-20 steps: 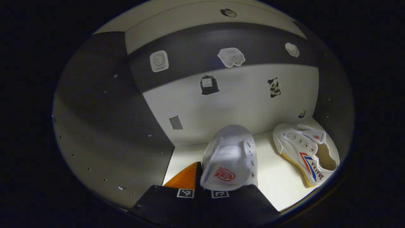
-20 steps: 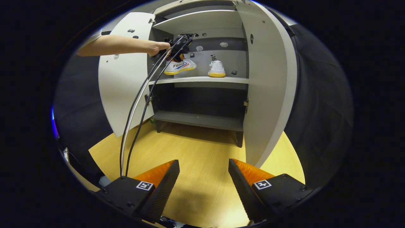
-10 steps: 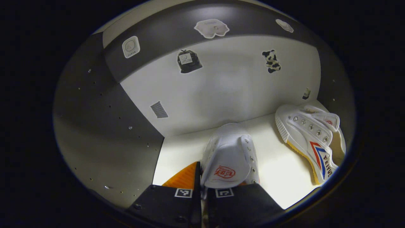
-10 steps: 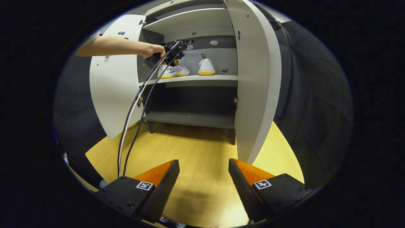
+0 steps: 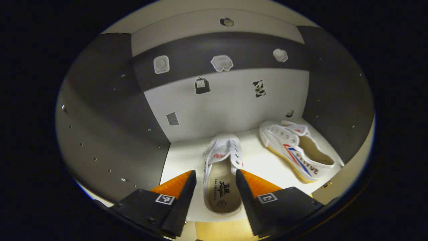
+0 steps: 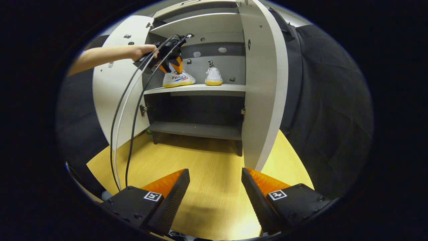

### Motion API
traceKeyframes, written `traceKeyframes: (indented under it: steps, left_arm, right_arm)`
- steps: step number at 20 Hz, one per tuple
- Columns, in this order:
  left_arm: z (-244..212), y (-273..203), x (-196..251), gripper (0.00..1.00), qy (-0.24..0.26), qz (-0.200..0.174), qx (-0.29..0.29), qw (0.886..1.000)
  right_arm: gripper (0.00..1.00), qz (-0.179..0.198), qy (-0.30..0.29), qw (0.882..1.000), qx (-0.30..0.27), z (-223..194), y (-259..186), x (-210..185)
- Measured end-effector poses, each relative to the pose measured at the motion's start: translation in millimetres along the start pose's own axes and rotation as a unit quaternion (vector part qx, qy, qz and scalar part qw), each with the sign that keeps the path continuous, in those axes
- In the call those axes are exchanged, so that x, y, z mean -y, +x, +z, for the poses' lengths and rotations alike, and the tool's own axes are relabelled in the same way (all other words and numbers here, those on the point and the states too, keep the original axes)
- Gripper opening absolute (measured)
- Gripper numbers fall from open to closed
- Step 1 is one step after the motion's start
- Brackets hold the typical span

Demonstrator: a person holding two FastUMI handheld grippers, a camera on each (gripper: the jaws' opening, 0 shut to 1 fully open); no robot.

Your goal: Grab one shoe with the right hand and put it into the shoe cabinet, grab the other shoe with the left hand and put it into the shoe cabinet; then close the right door with the right hand and the left door with the left hand.

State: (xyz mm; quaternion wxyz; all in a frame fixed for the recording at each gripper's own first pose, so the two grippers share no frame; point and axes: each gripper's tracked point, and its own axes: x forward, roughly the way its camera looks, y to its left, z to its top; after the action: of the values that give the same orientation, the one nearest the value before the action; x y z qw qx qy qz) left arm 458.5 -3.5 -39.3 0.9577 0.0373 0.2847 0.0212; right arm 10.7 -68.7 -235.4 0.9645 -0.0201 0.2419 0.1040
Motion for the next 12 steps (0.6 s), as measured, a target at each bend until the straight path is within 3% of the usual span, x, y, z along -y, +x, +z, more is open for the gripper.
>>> traceKeyframes:
  steps: [1,2,7,12]
  left_arm:
    - [1,-16,5,0.90,-0.006,-0.015,0.014,1.000]
    - [2,-34,8,0.95,-0.010,-0.024,0.033,0.999]
    - [6,-132,-2,0.97,-0.015,-0.039,0.137,0.990]
    - [-27,-216,-14,0.97,-0.033,-0.068,0.202,0.976]
  right_arm:
    - [0.99,-0.005,-0.002,1.000,0.004,5,-5,-1]
    - [0.99,-0.010,-0.006,1.000,0.009,10,-10,-1]
    - [0.98,-0.036,-0.014,0.999,0.036,37,-38,-5]
    - [0.98,-0.077,0.000,0.994,0.072,76,-76,-2]
